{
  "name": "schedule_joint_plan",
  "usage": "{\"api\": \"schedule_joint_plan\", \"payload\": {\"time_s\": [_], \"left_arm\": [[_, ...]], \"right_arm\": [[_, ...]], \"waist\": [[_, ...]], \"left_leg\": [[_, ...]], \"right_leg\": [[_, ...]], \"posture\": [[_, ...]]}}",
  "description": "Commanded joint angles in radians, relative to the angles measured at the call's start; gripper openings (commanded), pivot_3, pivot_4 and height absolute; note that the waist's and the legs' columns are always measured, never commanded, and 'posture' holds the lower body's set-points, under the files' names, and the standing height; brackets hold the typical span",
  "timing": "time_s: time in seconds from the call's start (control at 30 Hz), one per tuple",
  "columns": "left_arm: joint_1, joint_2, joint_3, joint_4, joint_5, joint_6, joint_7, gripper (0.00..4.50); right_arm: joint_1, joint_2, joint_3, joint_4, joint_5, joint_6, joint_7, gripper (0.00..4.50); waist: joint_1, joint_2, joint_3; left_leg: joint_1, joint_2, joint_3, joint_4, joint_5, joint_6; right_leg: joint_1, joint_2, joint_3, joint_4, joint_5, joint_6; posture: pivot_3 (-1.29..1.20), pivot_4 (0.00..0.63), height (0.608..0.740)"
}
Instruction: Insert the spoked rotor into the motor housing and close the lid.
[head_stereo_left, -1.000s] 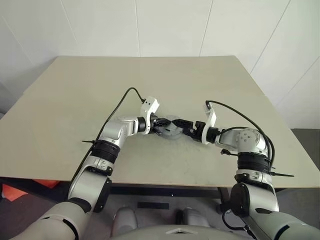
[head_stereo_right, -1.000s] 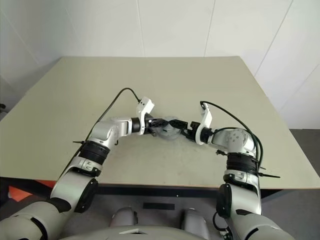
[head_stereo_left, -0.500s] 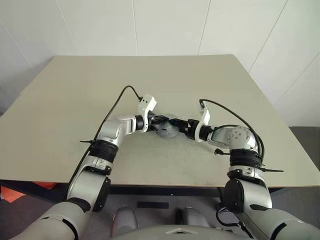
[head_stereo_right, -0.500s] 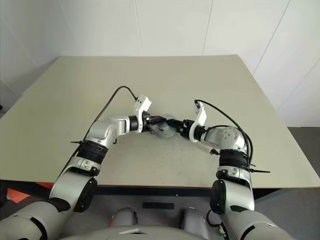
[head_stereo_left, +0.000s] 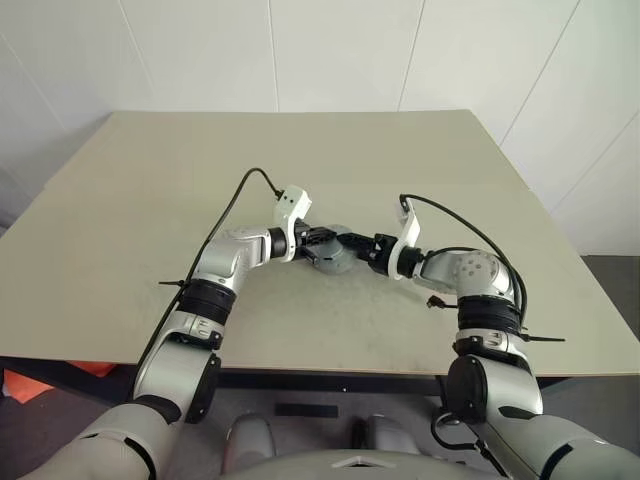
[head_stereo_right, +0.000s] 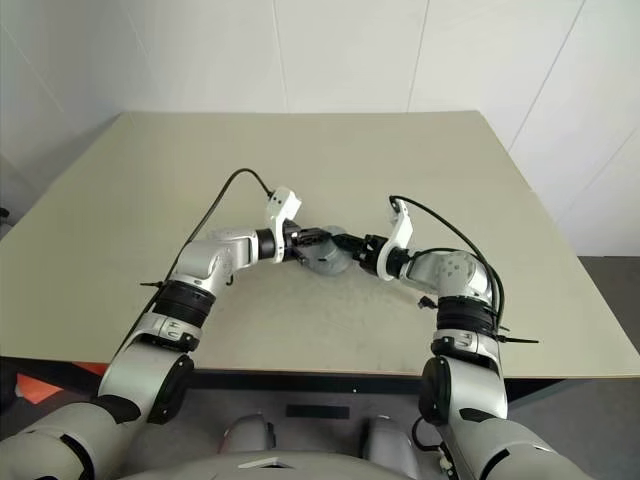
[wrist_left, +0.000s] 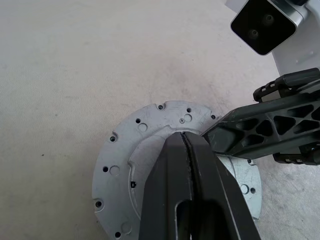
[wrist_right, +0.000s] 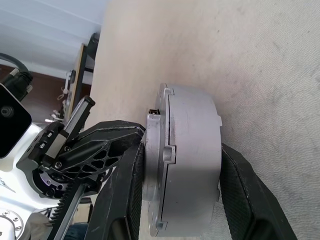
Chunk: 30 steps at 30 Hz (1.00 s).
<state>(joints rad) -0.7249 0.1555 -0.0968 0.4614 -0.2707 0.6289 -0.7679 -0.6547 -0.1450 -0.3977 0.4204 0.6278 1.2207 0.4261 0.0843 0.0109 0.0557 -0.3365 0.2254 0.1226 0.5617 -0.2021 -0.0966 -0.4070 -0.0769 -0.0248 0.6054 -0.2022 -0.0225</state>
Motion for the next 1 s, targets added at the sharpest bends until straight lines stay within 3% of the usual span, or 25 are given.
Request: {"api": "schedule_joint_plan", "payload": {"time_s": [0.03,0.33,0.6,0.83,0.93,1.0], "left_arm": [[-0.002,0.005,0.047,0.024,-0.012,-0.007,0.035,0.00],[0.005,0.031,0.260,0.026,-0.131,0.020,0.125,0.00],[0.048,0.033,0.354,-0.032,-0.240,0.126,0.153,0.00],[0.121,0.035,0.421,-0.137,-0.397,0.280,0.137,0.00],[0.145,0.048,0.438,-0.170,-0.450,0.319,0.119,0.63],[0.162,0.056,0.436,-0.196,-0.476,0.343,0.105,1.30]], "right_arm": [[-0.039,0.009,-0.014,0.014,0.017,-0.020,-0.026,2.07],[-0.112,0.062,-0.191,0.069,0.120,-0.032,-0.134,2.07],[-0.175,0.090,-0.303,0.101,0.199,-0.067,-0.222,2.07],[-0.205,0.121,-0.306,0.069,0.257,-0.075,-0.252,2.07],[-0.204,0.122,-0.294,0.062,0.265,-0.078,-0.258,2.07],[-0.204,0.121,-0.289,0.059,0.269,-0.078,-0.261,2.07]], "waist": [[0.000,0.000,0.000],[0.002,0.000,0.000],[0.011,0.000,0.000],[0.011,0.000,0.000],[0.012,0.000,0.000],[0.012,0.000,0.000]], "left_leg": [[0.000,0.000,0.000,0.000,0.000,0.000],[-0.004,0.000,0.000,0.000,0.000,0.000],[-0.013,0.000,0.000,0.001,0.000,0.000],[-0.013,0.000,0.000,0.001,0.000,0.000],[-0.013,0.000,0.000,0.001,0.000,0.000],[-0.014,0.000,0.000,0.001,0.000,0.000]], "right_leg": [[0.000,0.000,0.000,0.000,0.000,0.000],[-0.003,0.000,0.000,0.000,0.000,0.000],[-0.013,0.000,-0.001,0.000,0.000,0.000],[-0.013,0.000,-0.001,0.001,0.000,0.000],[-0.013,0.000,-0.001,0.000,0.000,0.000],[-0.013,0.000,-0.001,0.001,0.000,0.000]], "posture": [[0.00,0.000,0.740],[0.00,0.000,0.740],[0.00,0.000,0.740],[0.00,0.000,0.740],[0.00,0.000,0.740],[0.00,0.000,0.740]]}}
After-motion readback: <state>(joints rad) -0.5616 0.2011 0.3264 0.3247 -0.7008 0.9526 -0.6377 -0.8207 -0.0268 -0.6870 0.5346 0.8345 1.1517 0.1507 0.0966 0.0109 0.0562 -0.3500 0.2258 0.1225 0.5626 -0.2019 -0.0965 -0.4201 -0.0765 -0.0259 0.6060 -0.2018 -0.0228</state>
